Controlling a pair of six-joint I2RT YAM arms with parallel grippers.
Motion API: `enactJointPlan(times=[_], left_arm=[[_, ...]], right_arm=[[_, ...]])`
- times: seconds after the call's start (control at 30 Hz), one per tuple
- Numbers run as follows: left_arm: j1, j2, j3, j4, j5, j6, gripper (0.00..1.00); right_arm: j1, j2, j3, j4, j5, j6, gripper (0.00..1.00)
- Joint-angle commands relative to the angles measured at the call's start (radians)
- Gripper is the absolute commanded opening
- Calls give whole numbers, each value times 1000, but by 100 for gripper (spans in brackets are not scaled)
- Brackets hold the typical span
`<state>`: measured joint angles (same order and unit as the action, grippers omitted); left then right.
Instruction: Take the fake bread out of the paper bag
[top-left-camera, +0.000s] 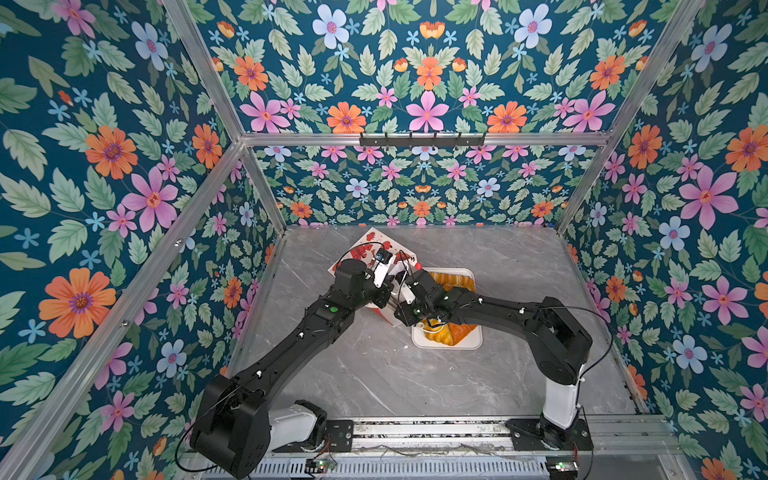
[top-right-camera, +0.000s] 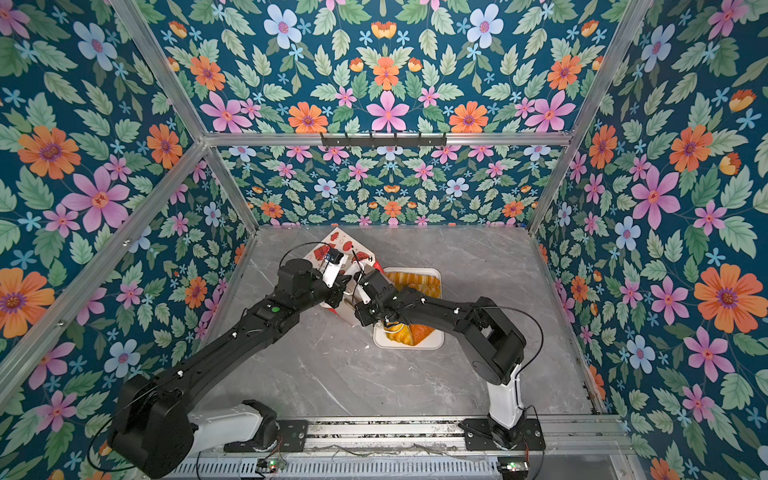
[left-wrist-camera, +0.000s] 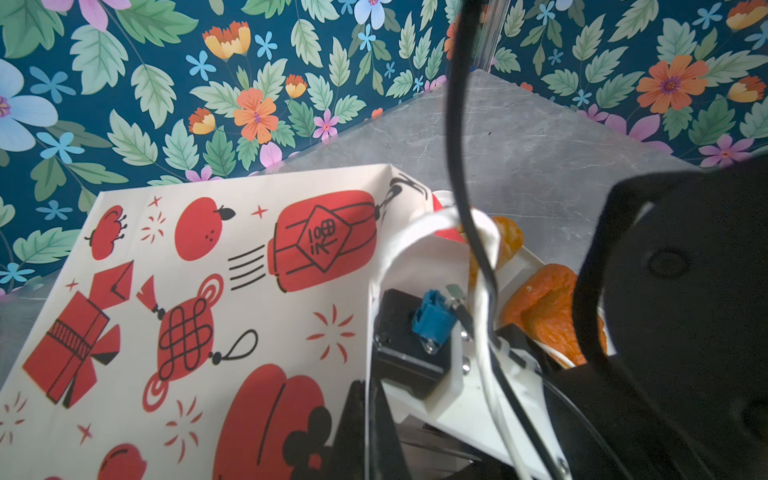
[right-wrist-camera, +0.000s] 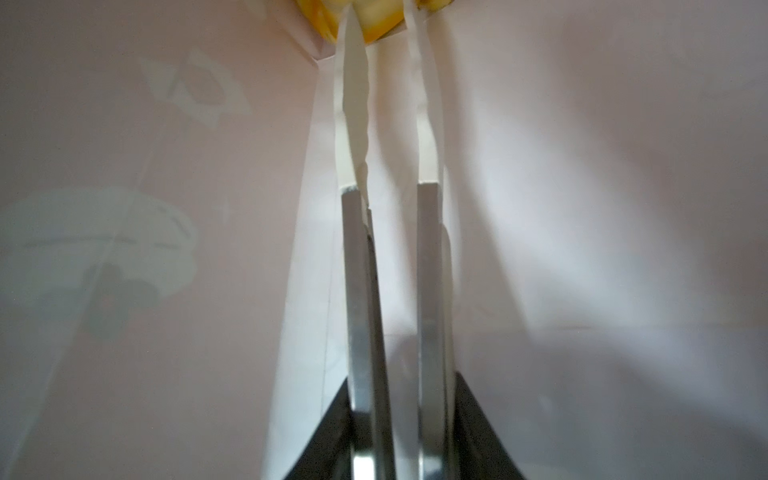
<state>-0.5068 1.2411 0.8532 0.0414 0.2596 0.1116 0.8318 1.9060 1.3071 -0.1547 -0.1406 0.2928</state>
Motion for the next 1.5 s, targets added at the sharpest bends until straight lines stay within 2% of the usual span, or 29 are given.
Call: enactJointPlan(times=[0.0, 0.37, 0.6, 0.8, 0.93, 1.13, 1.33, 1.47], left_arm=[[-3, -8, 0, 0, 52, 0, 0], [-3, -17, -12, -26, 24, 4, 0], [-3, -23, -17, -36, 4, 8, 0], [-2, -13, -9, -49, 6, 8, 0], [-2, -9, -2, -50, 8, 6, 0], [-3, -7, 9, -57, 14, 5, 0], [-3, -8, 7, -59, 18, 1, 0], [-3, -2, 8, -54, 23, -2, 0]], right_arm=[[-2, -12, -10, 85, 9, 14, 30], [-1, -64, -95, 121, 16, 27, 18], [-1, -195, -188, 83, 12, 51, 17], [-3, -273, -204, 15, 0, 59, 17], [-6, -272, -210, 26, -37, 57, 22], [-30, -216, -224, 122, -163, 90, 34], [-31, -177, -206, 153, -214, 86, 45], [-31, -161, -184, 158, -220, 86, 47]])
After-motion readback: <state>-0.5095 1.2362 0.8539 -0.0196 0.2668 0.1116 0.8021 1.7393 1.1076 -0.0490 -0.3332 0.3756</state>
